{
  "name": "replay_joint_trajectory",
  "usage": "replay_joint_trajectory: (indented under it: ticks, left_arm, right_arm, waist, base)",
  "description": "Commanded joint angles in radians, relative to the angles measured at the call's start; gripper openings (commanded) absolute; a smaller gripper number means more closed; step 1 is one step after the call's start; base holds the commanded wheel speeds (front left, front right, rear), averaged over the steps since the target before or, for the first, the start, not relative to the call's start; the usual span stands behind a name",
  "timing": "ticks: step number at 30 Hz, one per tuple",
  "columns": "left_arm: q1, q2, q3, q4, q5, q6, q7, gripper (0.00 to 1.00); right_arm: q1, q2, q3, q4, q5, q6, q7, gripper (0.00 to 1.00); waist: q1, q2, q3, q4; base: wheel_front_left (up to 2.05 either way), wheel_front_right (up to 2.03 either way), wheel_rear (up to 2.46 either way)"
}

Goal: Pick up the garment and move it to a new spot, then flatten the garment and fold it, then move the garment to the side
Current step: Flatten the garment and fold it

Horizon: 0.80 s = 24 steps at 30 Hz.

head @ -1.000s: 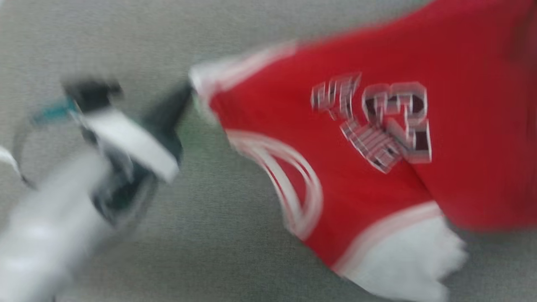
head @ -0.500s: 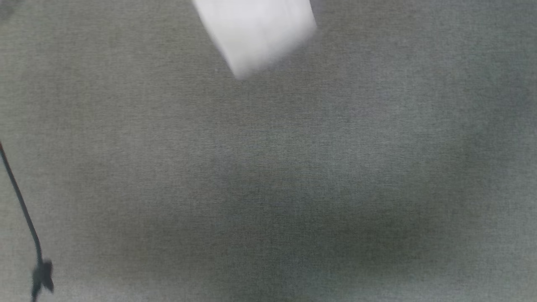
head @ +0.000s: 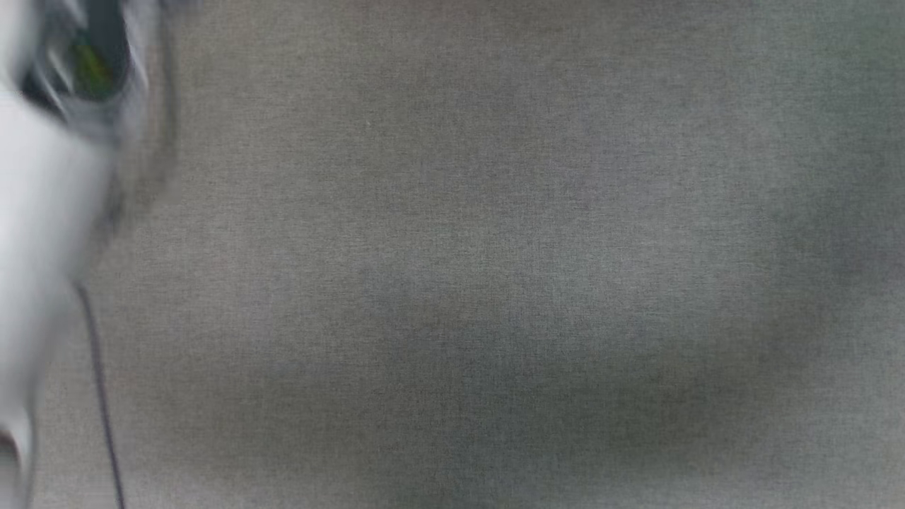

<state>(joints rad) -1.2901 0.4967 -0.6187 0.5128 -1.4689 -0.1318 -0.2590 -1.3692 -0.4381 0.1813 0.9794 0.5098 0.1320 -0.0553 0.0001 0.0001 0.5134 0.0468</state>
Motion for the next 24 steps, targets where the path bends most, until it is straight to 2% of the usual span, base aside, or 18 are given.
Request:
replay_joint_trajectory:
  ticks: [1,7,12,17,24]
  left_arm:
    - [0.084,0.013,-0.003,-0.044,-0.01,0.003,-0.006,0.0]
    - [0.444,0.032,0.034,-0.286,-0.018,0.002,-0.007,0.0]
    - [0.646,0.063,-0.016,-0.421,0.041,0.002,-0.007,0.0]
    - [0.814,0.113,-0.037,-0.531,0.077,0.002,-0.007,0.0]
    - [1.035,0.167,0.002,-0.642,0.101,0.002,-0.007,0.0]
  right_arm:
    - [0.06,-0.017,0.008,-0.021,0.036,-0.003,0.002,0.0]
    - [0.371,-0.087,0.049,-0.162,0.204,-0.003,0.023,0.0]
    - [0.621,-0.137,0.022,-0.307,0.306,-0.002,0.009,0.0]
    - [0.819,-0.152,0.017,-0.455,0.298,-0.002,0.021,0.0]
    - [1.061,-0.148,-0.069,-0.649,0.267,-0.002,0.087,0.0]
  waist:
    - [-0.0001,-0.0001,-0.002,0.002]
    - [-0.0001,-0.0001,-0.03,0.01]
    - [-0.0001,-0.0001,-0.071,0.016]
    - [-0.0001,-0.0001,-0.123,-0.003]
    - [-0.0001,-0.0001,-0.163,-0.021]
  base:
    - [0.0,0.0,0.0]
    - [0.0,0.0,0.0]
    - [0.0,0.0,0.0]
    - [0.0,0.0,0.0]
    - [0.0,0.0,0.0]
